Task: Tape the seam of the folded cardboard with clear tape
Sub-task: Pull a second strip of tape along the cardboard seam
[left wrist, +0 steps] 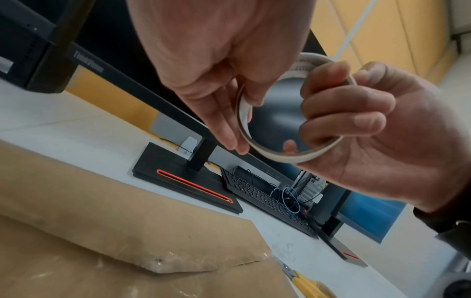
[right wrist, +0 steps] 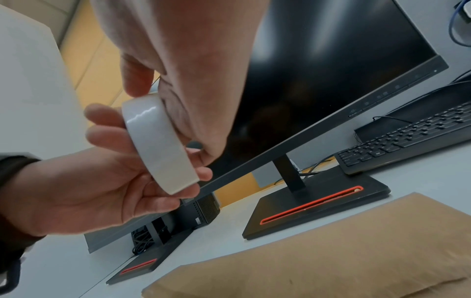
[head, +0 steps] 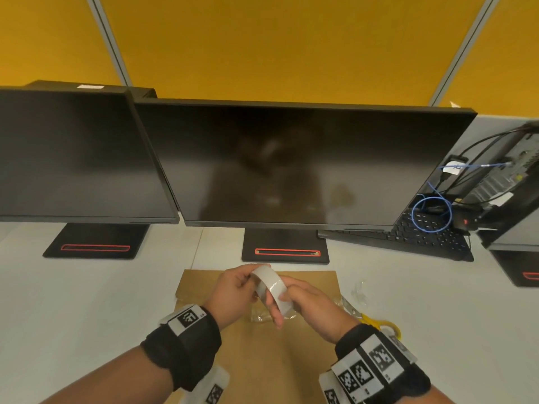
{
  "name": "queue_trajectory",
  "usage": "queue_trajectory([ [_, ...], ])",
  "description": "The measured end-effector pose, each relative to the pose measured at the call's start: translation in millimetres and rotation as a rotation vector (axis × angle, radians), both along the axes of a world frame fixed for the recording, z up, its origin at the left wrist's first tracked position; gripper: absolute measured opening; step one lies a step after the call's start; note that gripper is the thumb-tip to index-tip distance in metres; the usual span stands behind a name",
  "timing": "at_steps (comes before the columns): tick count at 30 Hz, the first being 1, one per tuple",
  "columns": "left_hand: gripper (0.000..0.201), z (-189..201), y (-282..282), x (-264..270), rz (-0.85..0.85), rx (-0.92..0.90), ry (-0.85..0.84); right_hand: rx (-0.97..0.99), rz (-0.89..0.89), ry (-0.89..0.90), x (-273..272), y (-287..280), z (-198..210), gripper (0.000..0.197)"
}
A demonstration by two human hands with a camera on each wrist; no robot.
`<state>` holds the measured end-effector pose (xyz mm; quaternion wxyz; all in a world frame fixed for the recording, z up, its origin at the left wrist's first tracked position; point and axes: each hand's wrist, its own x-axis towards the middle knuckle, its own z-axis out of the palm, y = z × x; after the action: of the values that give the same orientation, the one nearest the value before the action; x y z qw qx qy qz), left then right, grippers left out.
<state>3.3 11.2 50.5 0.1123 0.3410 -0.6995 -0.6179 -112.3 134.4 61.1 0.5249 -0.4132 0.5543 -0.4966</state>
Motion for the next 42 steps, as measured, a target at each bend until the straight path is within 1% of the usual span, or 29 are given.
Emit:
queue_trajectory([
  [4,0.025,-1.8,-1.5,-1.4,0.014,0.082,-0.007,-0.036,0.001,0.005,0.3,-1.4,2.8,0.029],
  [7,0.025,-1.1,-3.6,-2.9,0.035,0.134,0.013,-0.054,-0.034,0.03,0.3,-2.2,6.2,0.03],
  [10,0.029,2.4,-4.4,-3.4,-0.007,0.208,0.003,-0.058,-0.047,0.039,0.2,-4.1,11.0,0.029],
  [12,0.024,5.1,-4.5,-3.9,-0.036,0.207,-0.013,-0.063,-0.04,0.038,0.7,-6.2,13.1,0.028],
  [13,0.019,4.5,-5.0,-4.5,-0.05,0.156,-0.016,-0.06,-0.041,0.044,1.0,-7.0,13.7,0.027],
  [14,0.022,4.1,-6.4,-4.9,-0.07,0.075,-0.013,-0.056,-0.045,0.053,1.3,-7.5,14.7,0.026],
  [16,0.049,5.4,-7.5,-5.6,-0.126,-0.139,-0.001,-0.041,-0.061,0.079,1.0,-7.6,14.8,0.025],
  [17,0.056,9.0,-7.4,-5.6,-0.141,-0.236,0.016,-0.031,-0.067,0.106,1.0,-7.6,14.8,0.025],
  [18,0.055,11.8,-7.8,-6.1,-0.151,-0.303,0.046,-0.021,-0.071,0.132,1.2,-7.7,14.8,0.025],
  [20,0.047,15.0,-10.1,-7.1,-0.148,-0.344,0.079,-0.005,-0.072,0.146,1.6,-7.5,16.1,0.026],
  [22,0.039,16.0,-12.2,-7.4,-0.114,-0.311,0.079,-0.002,-0.071,0.131,1.4,-6.7,18.2,0.027],
  [25,0.031,15.0,-16.1,-7.8,-0.005,-0.16,0.125,-0.012,-0.084,0.12,0.7,-4.9,22.8,0.028],
  [28,0.028,17.1,-15.9,-9.5,0.012,-0.019,0.13,-0.009,-0.105,0.121,2.3,-4.3,25.7,0.028],
  [30,0.028,19.3,-14.4,-10.9,0.006,0.024,0.131,-0.02,-0.106,0.108,4.3,-6.6,28.2,0.029],
  [32,0.028,20.1,-13.7,-12.6,0.001,0.028,0.14,-0.031,-0.129,0.074,5.4,-9.3,29.9,0.03],
  [37,0.033,20.5,-13.9,-12.8,-0.037,-0.079,0.133,0.01,-0.222,0.017,4.2,-12.2,36.6,0.04],
  [42,0.036,15.5,-14.8,-9.7,-0.088,-0.162,0.097,0.055,-0.198,0.02,1.6,-11.6,30.2,0.044],
])
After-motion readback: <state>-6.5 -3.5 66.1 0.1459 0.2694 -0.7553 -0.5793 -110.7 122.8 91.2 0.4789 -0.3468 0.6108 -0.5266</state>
